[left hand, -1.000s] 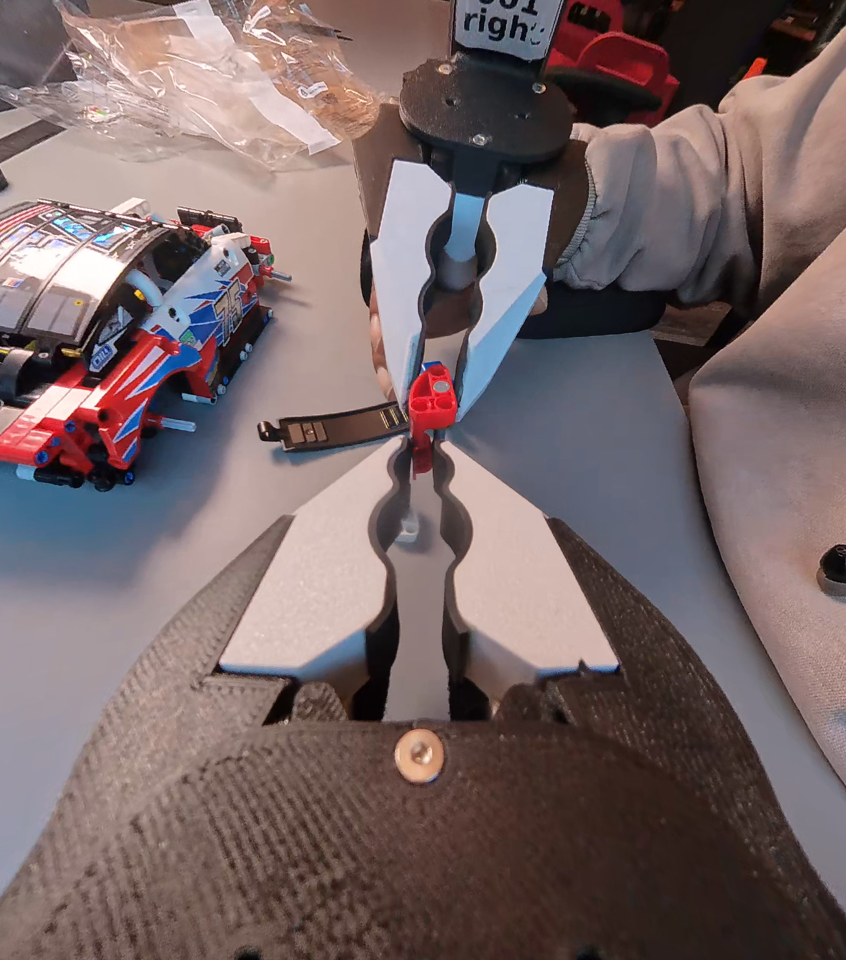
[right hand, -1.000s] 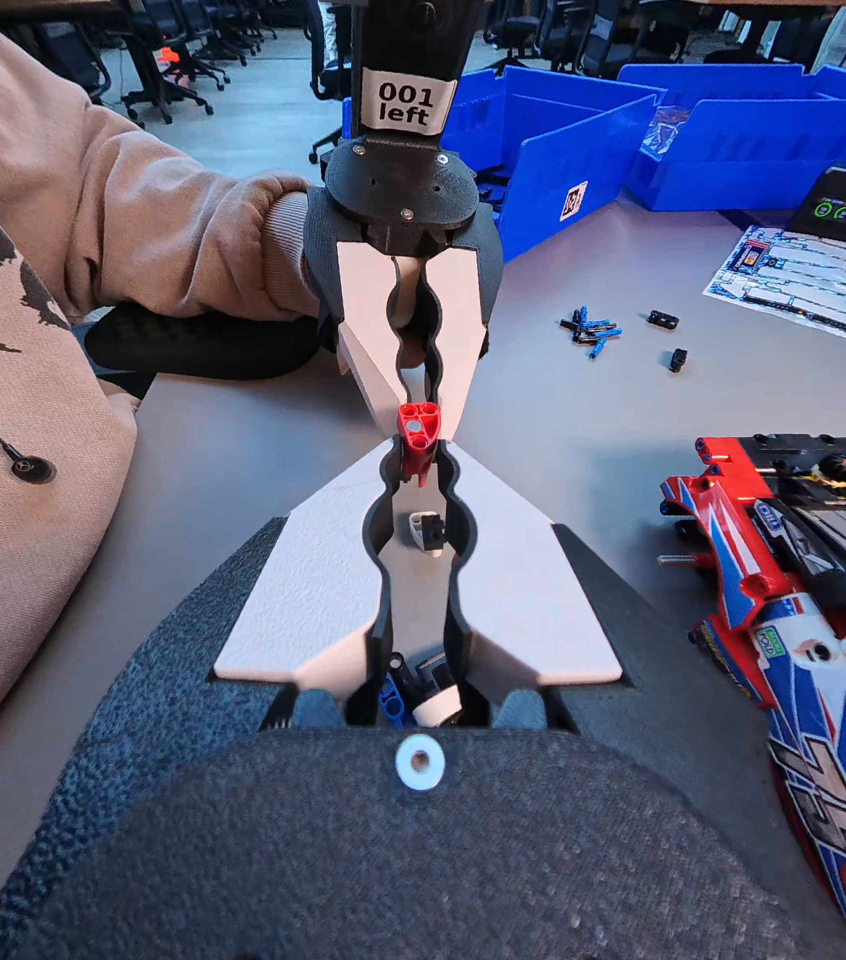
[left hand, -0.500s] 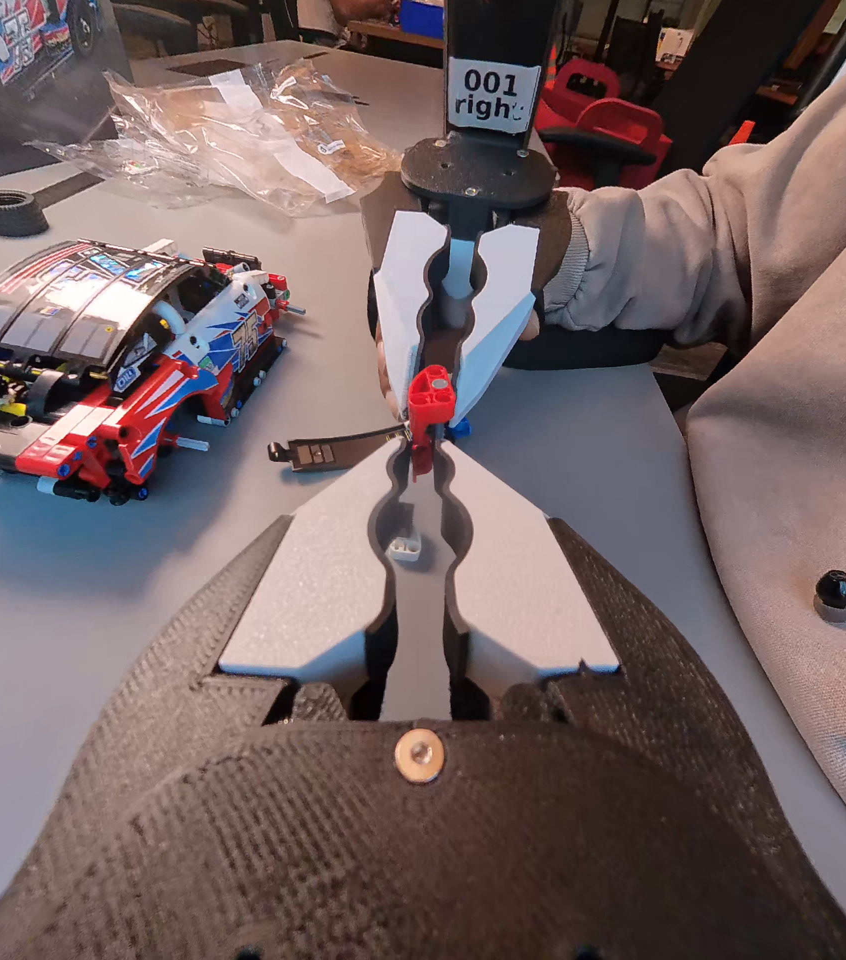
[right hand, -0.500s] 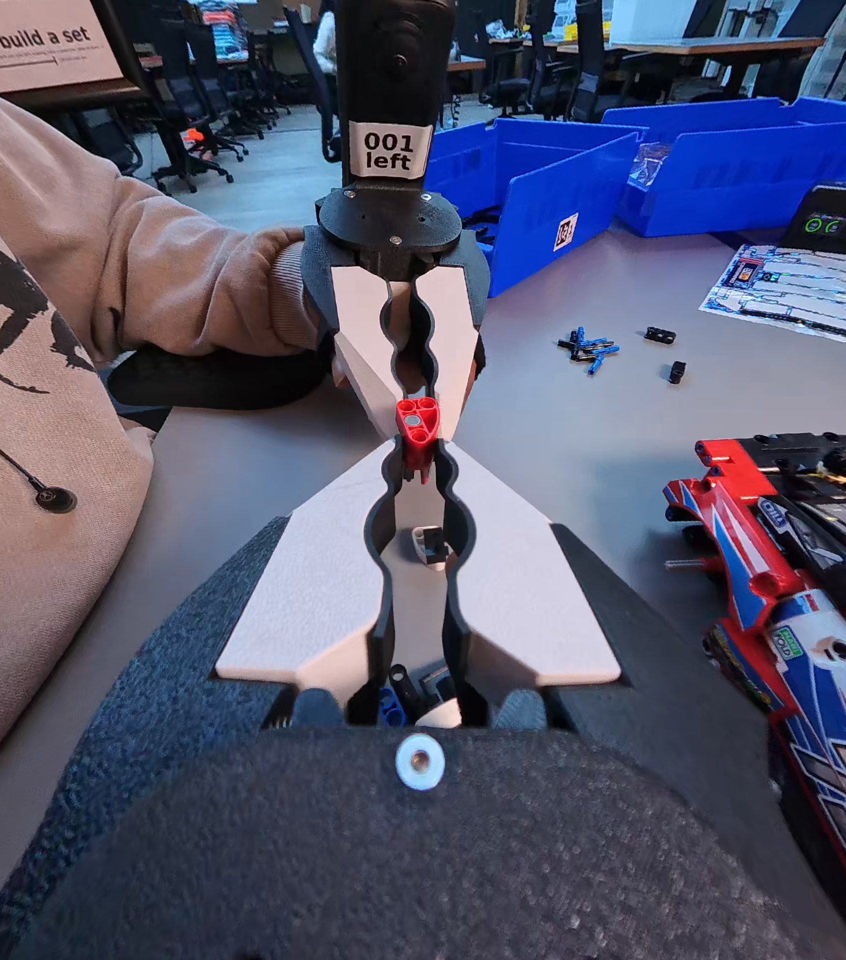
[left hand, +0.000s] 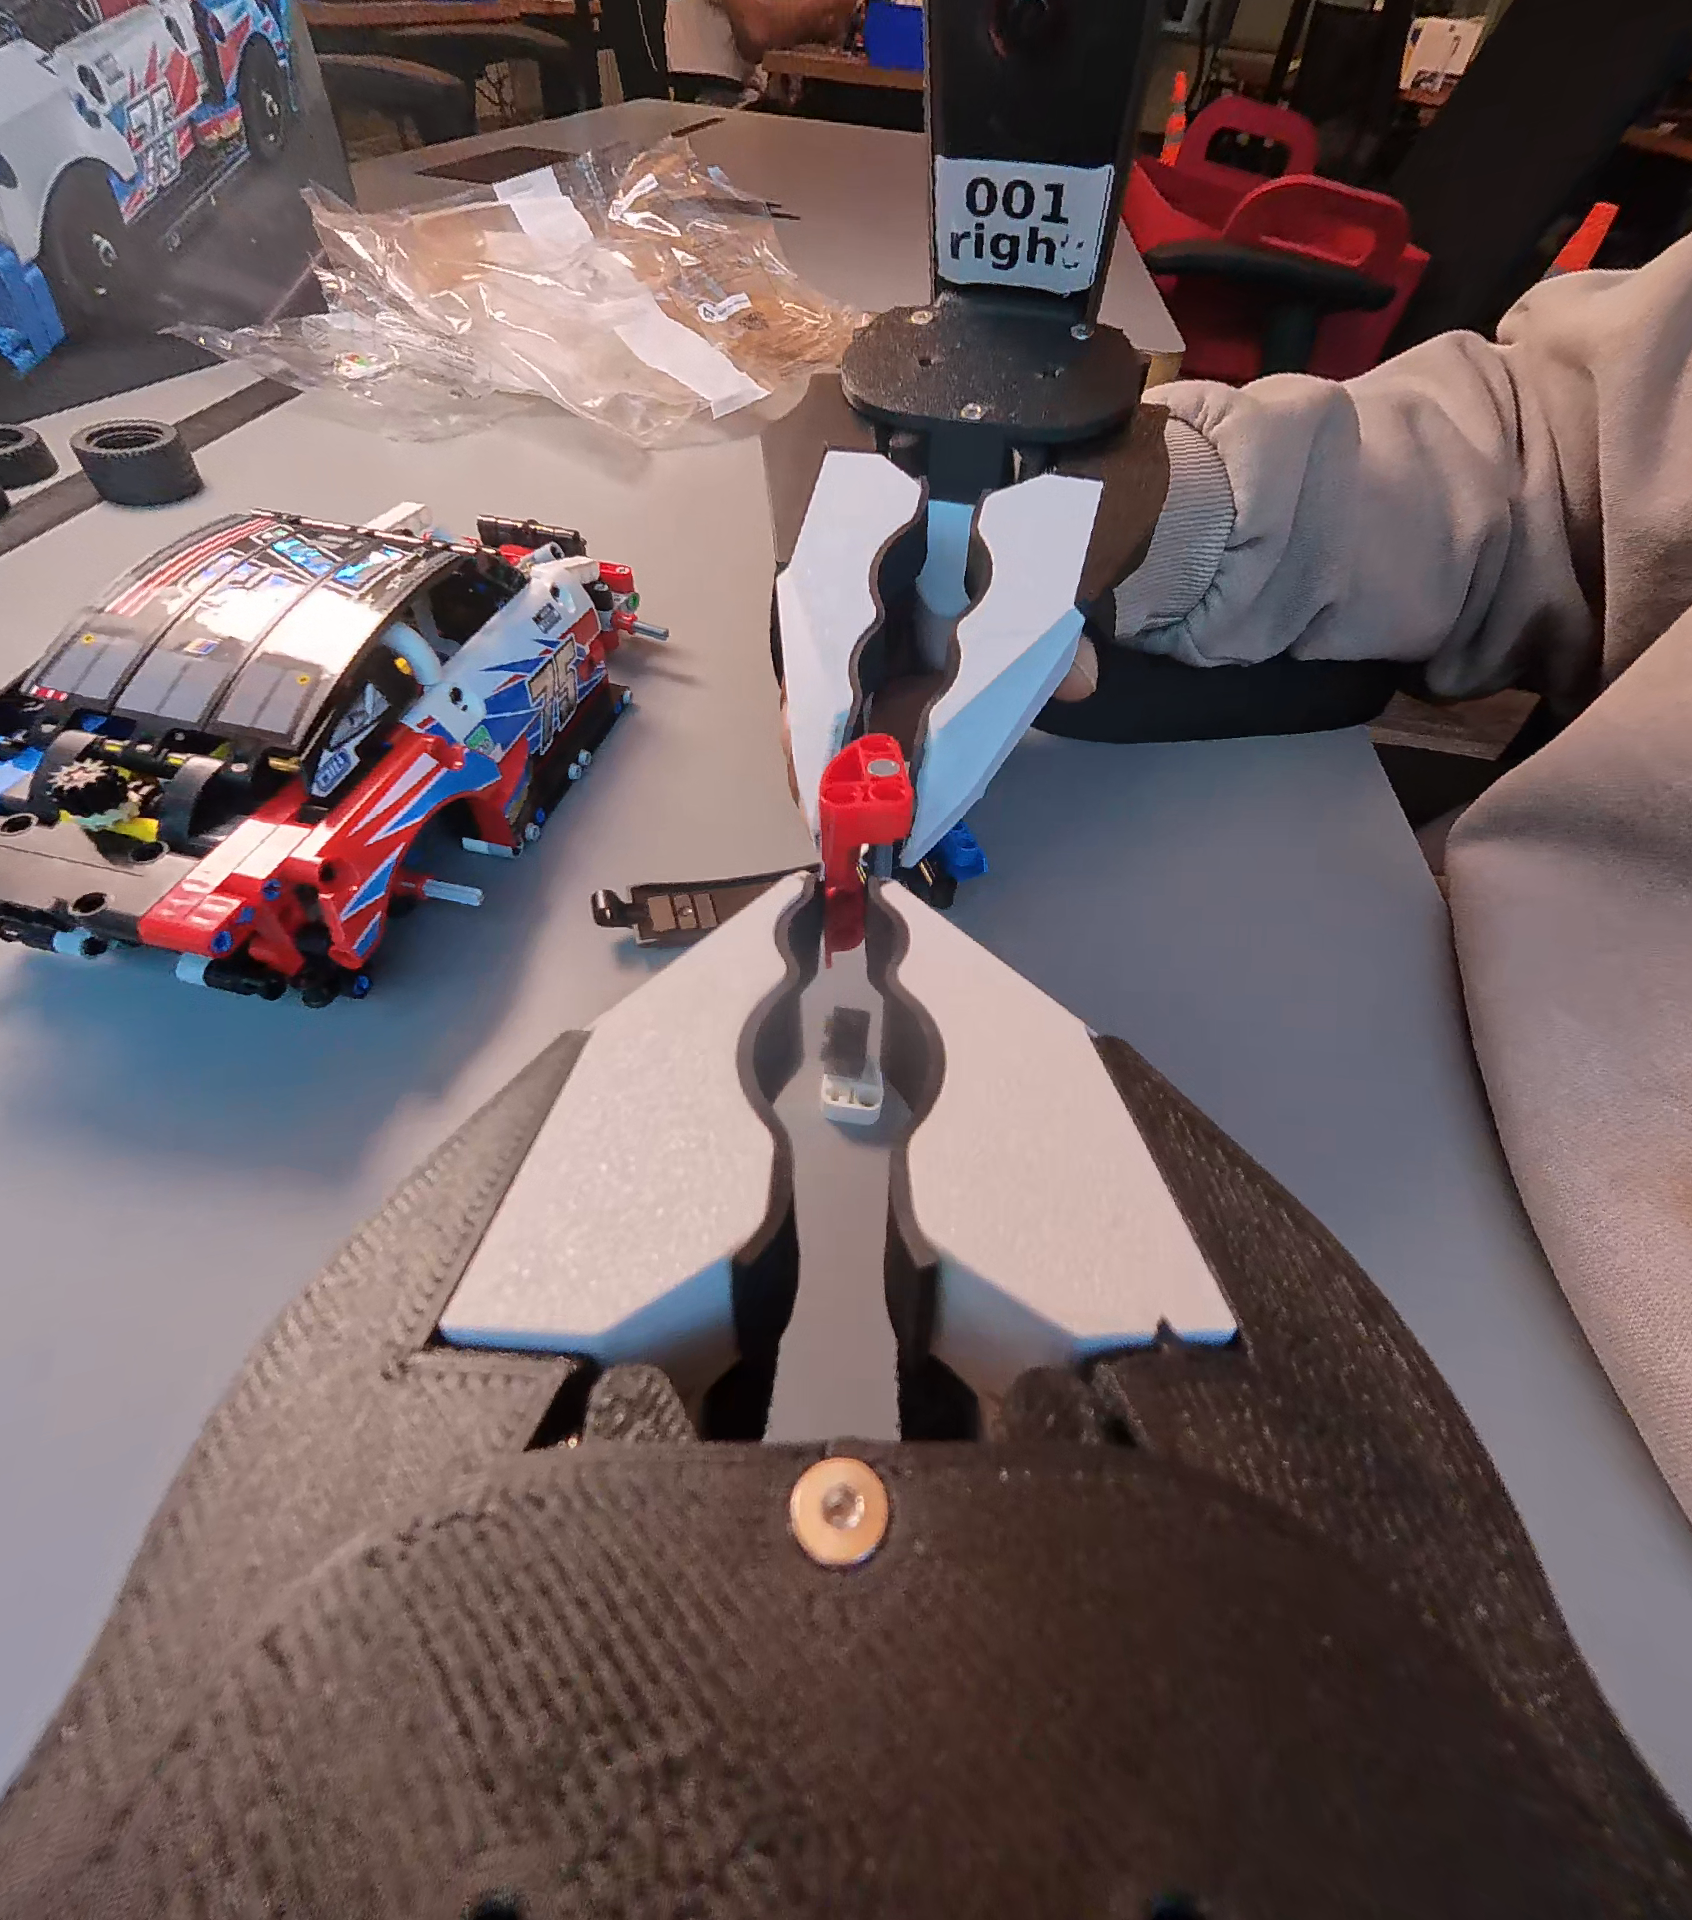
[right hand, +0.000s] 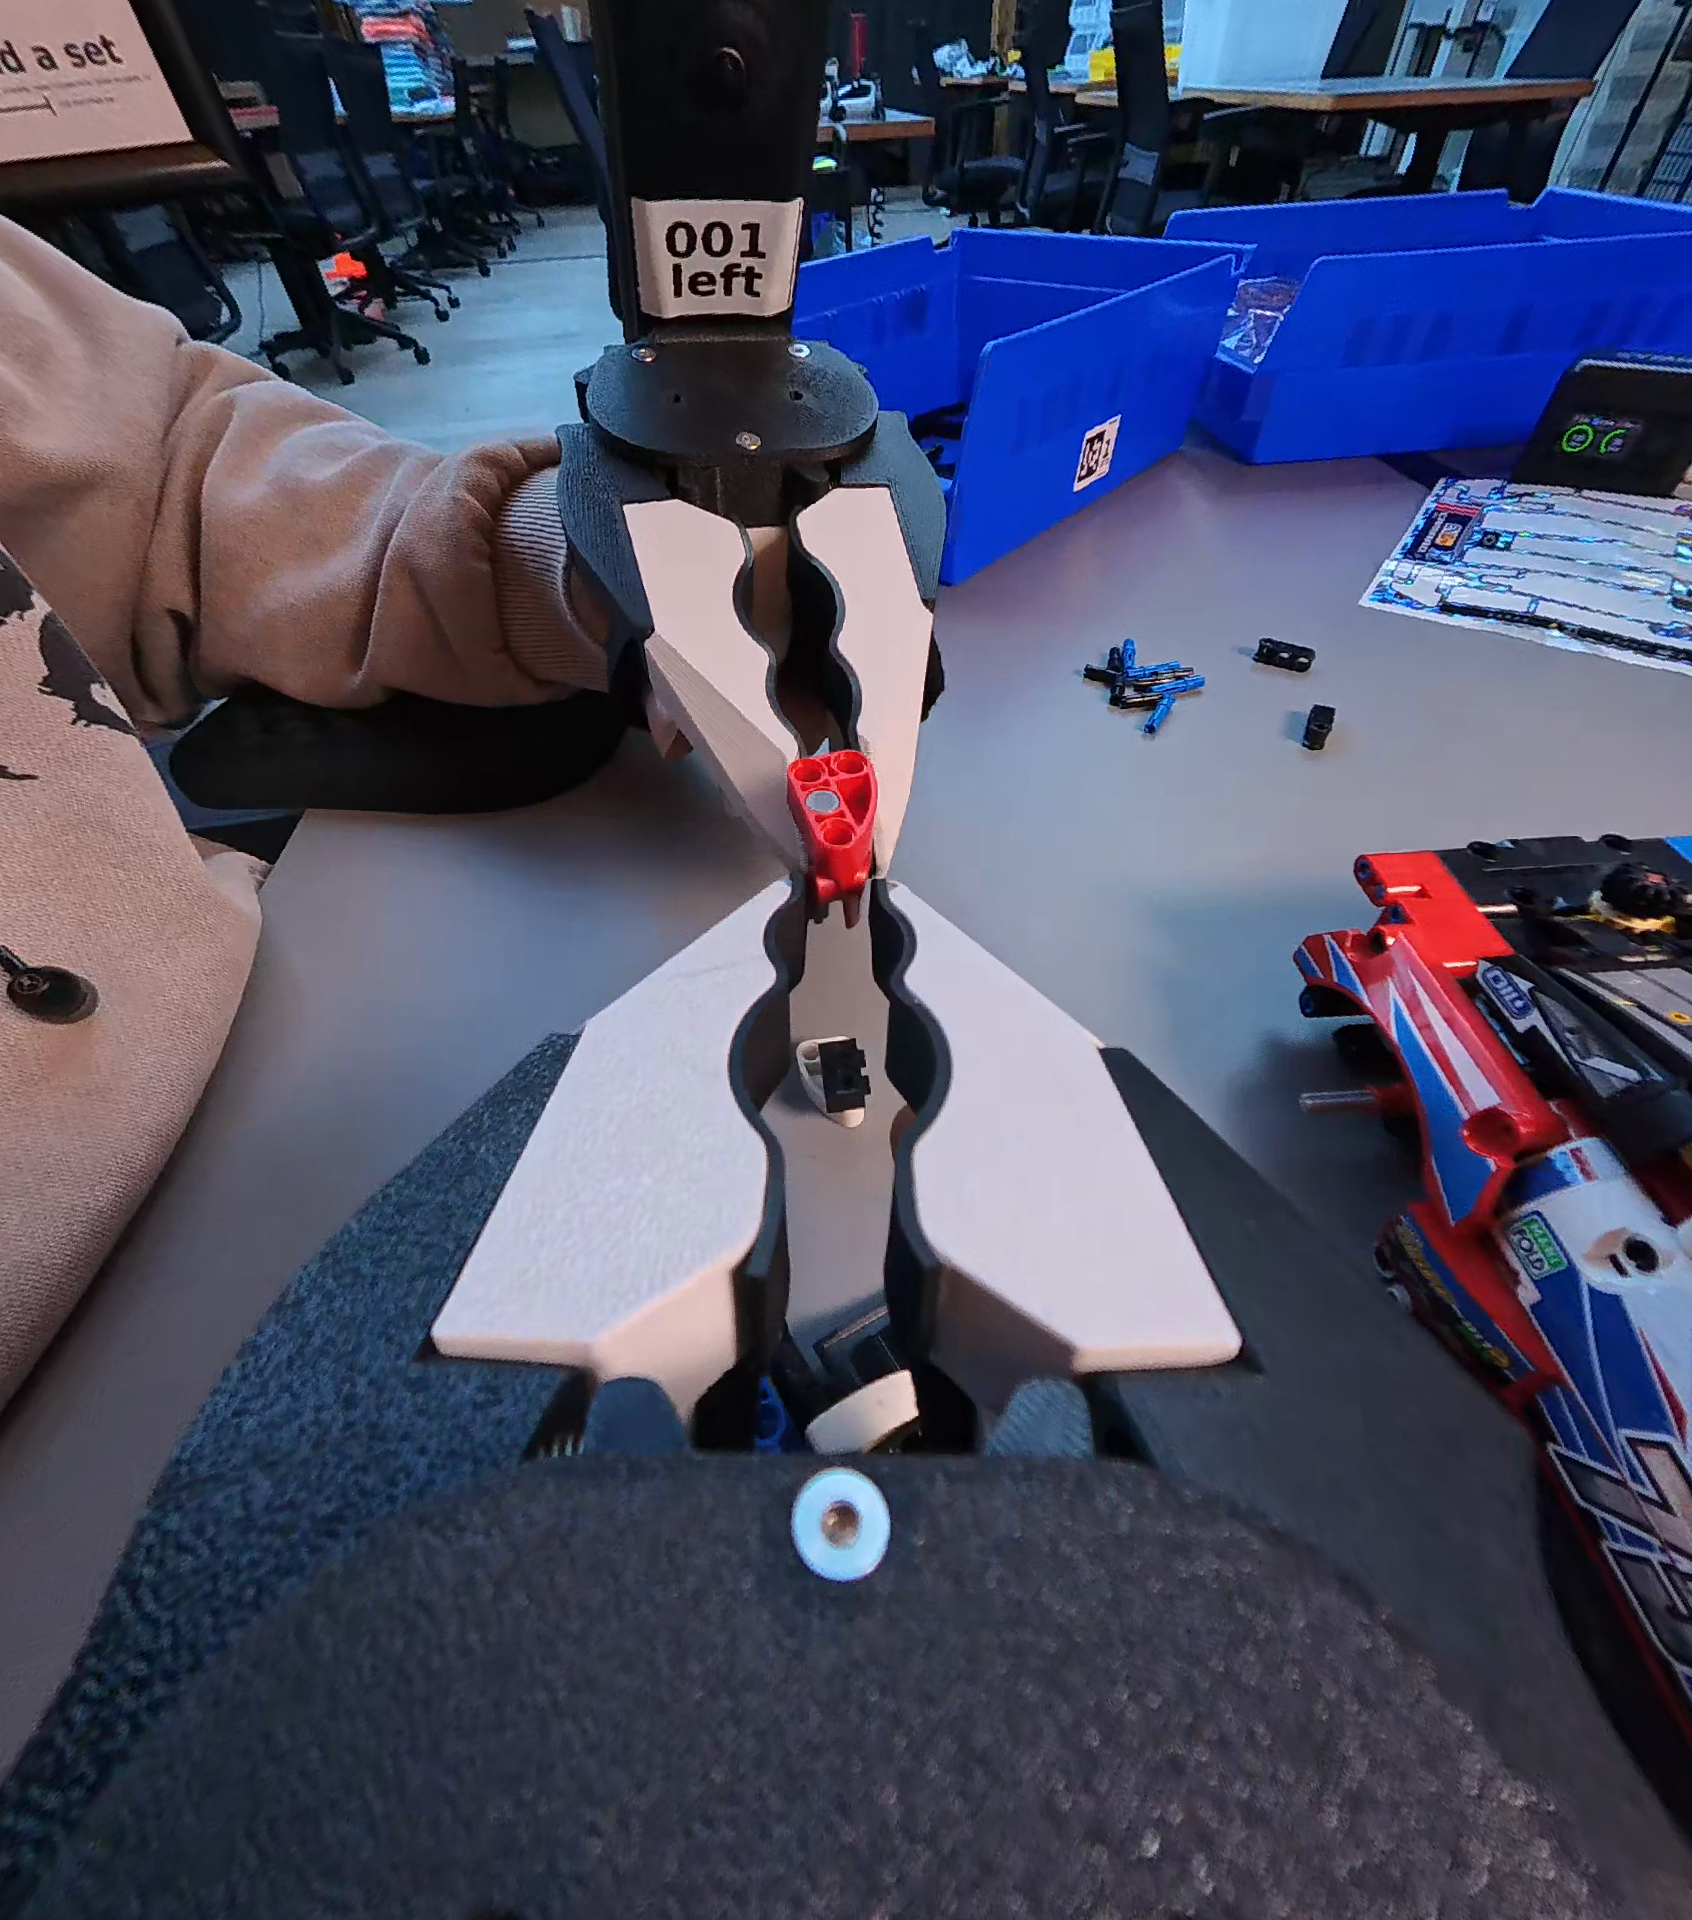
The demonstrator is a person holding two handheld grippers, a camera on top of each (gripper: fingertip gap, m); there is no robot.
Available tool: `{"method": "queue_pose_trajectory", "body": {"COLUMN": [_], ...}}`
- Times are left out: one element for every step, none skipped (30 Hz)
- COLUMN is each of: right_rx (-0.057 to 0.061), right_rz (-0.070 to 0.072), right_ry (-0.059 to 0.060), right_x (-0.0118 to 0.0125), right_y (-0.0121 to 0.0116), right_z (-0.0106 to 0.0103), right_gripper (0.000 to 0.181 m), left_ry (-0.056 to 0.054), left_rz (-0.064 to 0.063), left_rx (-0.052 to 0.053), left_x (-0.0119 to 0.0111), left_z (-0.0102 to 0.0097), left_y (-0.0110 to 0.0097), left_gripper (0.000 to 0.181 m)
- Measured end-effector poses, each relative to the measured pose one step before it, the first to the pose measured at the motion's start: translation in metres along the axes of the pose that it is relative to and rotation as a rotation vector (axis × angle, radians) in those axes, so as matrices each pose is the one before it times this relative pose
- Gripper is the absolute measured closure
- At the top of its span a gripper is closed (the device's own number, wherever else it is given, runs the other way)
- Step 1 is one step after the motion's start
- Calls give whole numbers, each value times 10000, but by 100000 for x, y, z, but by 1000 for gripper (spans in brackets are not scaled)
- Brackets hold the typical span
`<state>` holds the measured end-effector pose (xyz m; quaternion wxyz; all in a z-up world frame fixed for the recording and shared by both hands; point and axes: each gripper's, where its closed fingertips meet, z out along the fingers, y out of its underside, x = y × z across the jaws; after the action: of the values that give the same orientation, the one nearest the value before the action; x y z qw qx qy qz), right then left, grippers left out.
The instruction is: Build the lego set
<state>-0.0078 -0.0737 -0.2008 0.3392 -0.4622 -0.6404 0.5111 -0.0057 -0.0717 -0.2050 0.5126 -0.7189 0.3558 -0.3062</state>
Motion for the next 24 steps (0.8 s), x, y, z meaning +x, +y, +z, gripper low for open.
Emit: {"method": "queue_pose_trajectory", "body": {"right_rx": [-6,18,35,55,56,43,1,-18,-24,-56,-122,-162,-177,-216,-198,-158,-143,-145,-117,-104,-130,-153,-100,-42], "right_rz": [2,-6,-5,-7,-6,-1,-14,-48,-51,-42,-55,-55,-36,-9,-11,-32,-42,-40,-26,-15,-9,-52,-70,-18], "right_ry": [8,16,15,41,29,34,53,20,-6,-22,-52,-95,-156,-156,-42,-2,-9,11,23,11,45,128,94,7], "right_x": [14,21,10,55,44,64,95,33,-17,-9,3,-8,-55,-42,116,98,29,17,14,-17,31,140,72,-61], "right_y": [5,-20,-58,-108,-117,-94,-45,4,9,82,165,217,252,329,307,220,167,171,156,169,218,249,167,58], "right_z": [5,-6,-17,-44,-58,-49,-36,-7,4,30,18,36,76,131,183,196,168,151,128,107,80,80,58,40], "right_gripper": [172,172,172,172,171,171,171,171,174,175,175,175,175,175,175,175,175,175,175,175,175,175,175,175], "left_ry": [-14,-21,-28,-48,-29,-22,-25,-21,-42,-34,0,39,85,42,-83,-106,-30,28,28,25,0,-33,-3,10], "left_rz": [17,26,16,9,3,-8,6,19,31,42,31,6,-15,5,61,102,74,7,-19,3,14,-6,-34,-42], "left_rx": [4,17,14,9,-6,-9,-2,-15,-26,-46,-77,-108,-169,-194,-169,-194,-220,-196,-140,-94,-80,-75,-104,-134], "left_x": [-4,-14,-41,-71,-67,-43,-44,-16,-50,-41,7,37,95,21,-128,-136,-32,44,37,30,-31,-104,-94,-88], "left_z": [9,-9,2,-7,7,13,23,38,51,45,61,78,112,88,56,34,41,38,14,0,-12,-20,-21,-23], "left_y": [-6,-15,-27,-9,35,37,37,39,48,74,147,217,336,391,342,356,399,370,275,188,145,130,182,235], "left_gripper": [176,176,176,176,176,176,176,176,176,176,176,176,175,175,175,175,175,174,173,172,172,171,170,169]}}
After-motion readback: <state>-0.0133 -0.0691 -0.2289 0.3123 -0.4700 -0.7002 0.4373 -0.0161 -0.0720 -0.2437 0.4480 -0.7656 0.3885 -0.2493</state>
